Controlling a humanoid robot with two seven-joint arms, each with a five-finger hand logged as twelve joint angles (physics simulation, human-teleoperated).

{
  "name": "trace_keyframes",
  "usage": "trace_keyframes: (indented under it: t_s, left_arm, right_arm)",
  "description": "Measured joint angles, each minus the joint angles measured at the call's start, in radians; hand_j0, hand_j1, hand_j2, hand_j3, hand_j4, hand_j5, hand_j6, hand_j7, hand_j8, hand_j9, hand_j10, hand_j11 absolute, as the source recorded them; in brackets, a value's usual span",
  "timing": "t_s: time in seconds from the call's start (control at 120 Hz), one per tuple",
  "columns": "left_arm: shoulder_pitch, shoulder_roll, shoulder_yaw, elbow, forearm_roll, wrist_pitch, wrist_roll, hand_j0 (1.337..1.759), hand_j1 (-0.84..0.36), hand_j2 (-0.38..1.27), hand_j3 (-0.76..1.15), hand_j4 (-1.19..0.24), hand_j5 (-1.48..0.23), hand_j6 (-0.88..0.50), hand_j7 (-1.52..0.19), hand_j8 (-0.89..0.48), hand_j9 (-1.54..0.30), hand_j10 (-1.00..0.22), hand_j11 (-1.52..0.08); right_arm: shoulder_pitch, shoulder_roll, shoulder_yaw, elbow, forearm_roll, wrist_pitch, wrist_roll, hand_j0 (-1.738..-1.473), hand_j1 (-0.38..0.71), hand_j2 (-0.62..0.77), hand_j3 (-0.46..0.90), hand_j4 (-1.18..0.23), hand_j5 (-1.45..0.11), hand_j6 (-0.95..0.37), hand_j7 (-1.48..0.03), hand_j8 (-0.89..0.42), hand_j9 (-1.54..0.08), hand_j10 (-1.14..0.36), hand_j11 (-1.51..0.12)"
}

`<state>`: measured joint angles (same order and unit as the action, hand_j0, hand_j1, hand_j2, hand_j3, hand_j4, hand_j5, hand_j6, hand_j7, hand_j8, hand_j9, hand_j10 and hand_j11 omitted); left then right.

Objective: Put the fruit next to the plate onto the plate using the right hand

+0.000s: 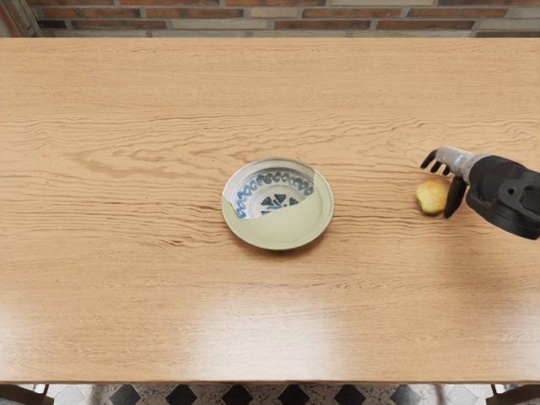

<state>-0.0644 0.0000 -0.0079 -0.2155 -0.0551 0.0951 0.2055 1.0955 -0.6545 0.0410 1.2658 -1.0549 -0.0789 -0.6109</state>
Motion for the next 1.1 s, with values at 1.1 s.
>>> trace_keyframes:
  t_s: [1.1]
  left_arm:
    - [0.002, 0.0, 0.0, 0.001, 0.0, 0.0, 0.0, 1.658, 0.34, 0.0, 0.0, -0.01, -0.01, -0.01, -0.01, -0.01, -0.01, -0.01, -0.01]
  right_arm:
    - [-0.047, -0.058, 0.051, 0.105, 0.032, -0.072, 0.0, -1.656, 0.17, 0.08, 0.0, -0.52, -0.69, -0.4, -0.68, -0.39, -0.69, -0.52, -0.69]
